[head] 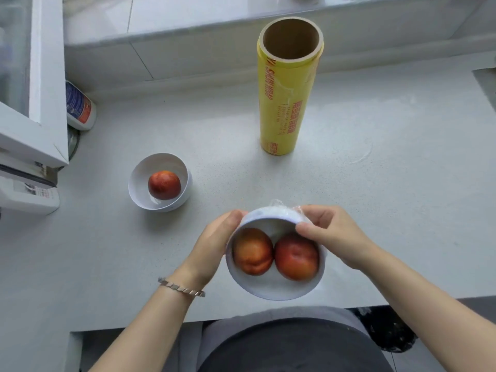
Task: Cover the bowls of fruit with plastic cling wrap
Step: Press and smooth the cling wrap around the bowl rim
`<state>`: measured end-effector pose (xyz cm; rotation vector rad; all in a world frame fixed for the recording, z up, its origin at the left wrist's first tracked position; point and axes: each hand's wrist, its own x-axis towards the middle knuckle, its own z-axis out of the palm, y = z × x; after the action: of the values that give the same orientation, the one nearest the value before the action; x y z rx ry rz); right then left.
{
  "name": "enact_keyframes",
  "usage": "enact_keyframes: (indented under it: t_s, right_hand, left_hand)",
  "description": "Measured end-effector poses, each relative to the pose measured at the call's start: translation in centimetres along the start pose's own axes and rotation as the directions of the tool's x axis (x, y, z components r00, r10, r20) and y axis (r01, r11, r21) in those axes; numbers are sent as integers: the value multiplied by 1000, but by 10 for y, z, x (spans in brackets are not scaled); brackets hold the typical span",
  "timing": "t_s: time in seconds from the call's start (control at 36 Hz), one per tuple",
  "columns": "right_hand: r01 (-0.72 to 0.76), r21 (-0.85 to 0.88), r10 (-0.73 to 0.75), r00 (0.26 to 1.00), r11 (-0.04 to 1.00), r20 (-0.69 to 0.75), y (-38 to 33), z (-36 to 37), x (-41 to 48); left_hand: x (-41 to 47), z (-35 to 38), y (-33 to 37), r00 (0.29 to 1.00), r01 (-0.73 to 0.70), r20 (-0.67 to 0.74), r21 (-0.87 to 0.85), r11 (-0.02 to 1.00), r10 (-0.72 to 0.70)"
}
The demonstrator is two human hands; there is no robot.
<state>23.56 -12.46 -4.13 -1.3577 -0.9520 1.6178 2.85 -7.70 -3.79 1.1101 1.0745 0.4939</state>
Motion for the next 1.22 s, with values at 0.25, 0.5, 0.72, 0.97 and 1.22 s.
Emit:
enact_keyframes:
  t_s: [0.25,0.5,0.72,0.97,1.22]
  right_hand:
    - [-18,-42,18,1000,999,2,-4,10,-4]
    - [-182,-84,192,973,980,131,-23,8,0]
    - [-216,-190,213,976,958,-37,-34,12,17]
    - [-330,-87,327,944,940,-56,-33,12,24]
    - [-538,-297,593,794,789,137,-48,7,27]
  left_hand:
    - [-1,10,-5,997,-73,16,123,990,72]
    - [-11,16,-8,981,-126,-142,25,992,128]
    - [-15,17,-5,983,-108,-136,98,989,121]
    - [-17,11,-3,984,-88,-139,175,981,113]
    - [-19,12,-5,985,-78,-133,207,975,107]
